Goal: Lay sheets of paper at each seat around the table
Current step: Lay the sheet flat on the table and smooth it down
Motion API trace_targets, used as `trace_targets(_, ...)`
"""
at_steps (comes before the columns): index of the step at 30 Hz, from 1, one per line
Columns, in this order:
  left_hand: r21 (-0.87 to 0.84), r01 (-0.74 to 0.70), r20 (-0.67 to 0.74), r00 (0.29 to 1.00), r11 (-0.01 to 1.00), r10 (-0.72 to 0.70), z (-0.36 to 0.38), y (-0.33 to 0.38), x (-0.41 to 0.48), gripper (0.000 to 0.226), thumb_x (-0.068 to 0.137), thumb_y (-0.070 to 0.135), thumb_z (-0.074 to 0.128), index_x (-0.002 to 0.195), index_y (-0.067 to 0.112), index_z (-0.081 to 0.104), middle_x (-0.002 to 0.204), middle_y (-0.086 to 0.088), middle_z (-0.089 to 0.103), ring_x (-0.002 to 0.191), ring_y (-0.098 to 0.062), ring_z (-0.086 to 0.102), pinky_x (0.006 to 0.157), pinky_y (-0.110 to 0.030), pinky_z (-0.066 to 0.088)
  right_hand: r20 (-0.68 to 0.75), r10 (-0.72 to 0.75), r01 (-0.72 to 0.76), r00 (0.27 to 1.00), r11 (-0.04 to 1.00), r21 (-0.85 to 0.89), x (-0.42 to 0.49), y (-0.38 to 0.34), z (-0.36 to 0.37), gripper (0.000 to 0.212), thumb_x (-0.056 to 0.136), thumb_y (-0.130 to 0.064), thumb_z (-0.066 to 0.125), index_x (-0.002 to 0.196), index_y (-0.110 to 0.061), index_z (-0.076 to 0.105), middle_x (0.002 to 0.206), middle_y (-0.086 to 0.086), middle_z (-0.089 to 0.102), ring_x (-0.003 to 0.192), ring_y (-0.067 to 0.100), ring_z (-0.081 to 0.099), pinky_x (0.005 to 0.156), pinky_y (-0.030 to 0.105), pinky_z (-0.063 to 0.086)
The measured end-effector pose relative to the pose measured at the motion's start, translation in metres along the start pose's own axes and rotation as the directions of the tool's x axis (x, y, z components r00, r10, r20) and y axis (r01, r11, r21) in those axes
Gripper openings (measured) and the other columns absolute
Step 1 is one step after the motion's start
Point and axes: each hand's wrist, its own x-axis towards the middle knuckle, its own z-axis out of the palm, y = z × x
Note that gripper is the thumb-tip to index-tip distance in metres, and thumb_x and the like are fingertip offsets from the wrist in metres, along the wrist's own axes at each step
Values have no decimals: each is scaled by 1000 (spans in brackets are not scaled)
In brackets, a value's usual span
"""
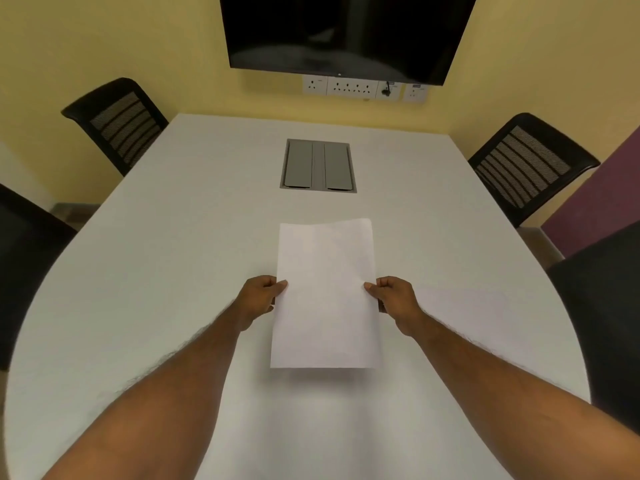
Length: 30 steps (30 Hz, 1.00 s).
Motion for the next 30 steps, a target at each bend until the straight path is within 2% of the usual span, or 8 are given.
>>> trace_targets(4,59,-66,-70,995,996,70,-6,7,-25,34,93,26,63,64,14,50,66,-1,46,61,-16,42,59,-26,39,3,-13,13,1000,999,-37,-24,-4,2,21,85,-14,74,74,-8,57,71,4,60,64,16,58,65,29,53)
trace_targets(8,183,-111,-131,982,977,136,-13,17,-60,39,94,27,61,59,18,46,61,2,44,59,-16,40,60,-27,35,21,-75,77,997,988,-135,-42,-9,0,23,85,-14,73,67,-11,59,61,2,53,57,15,50,61,27,48)
trace_targets(12,279,-141,-199,959,950,201,-23,25,-89,40,95,24,60,58,19,45,60,2,45,58,-16,42,55,-28,32,85,-115,125,990,983,-134,-56,-13,8,25,86,-14,73,66,-9,58,61,3,54,56,13,50,58,25,46)
trace_targets(17,282,-123,-256,946,952,198,-38,13,-120,38,95,25,59,60,18,45,62,2,44,61,-18,43,57,-29,34,145,-144,161,979,981,-108,-69,-13,26,23,86,-14,72,70,-6,57,65,4,49,56,13,47,57,24,45)
trace_targets(20,284,-127,-287,935,950,211,-50,5,-133,36,96,24,58,62,21,46,61,5,43,56,-12,40,52,-26,31,151,-160,176,975,979,-103,-78,-9,43,25,86,-13,72,69,-6,56,64,3,49,56,12,48,57,23,46)
trace_targets(23,297,-126,-283,935,947,213,-73,-4,-135,34,96,25,57,64,20,48,63,5,44,57,-11,40,52,-26,31,163,-163,182,973,977,-108,-87,-8,64,23,86,-14,72,72,-4,57,66,5,50,58,13,49,57,23,48)
trace_targets(30,312,-156,-215,949,937,230,-148,-25,-107,37,96,26,56,64,16,40,65,0,39,58,-15,36,54,-30,28,108,-151,166,983,977,-138,-94,-14,136,24,87,-15,72,70,-5,57,65,5,51,57,12,49,57,23,46)
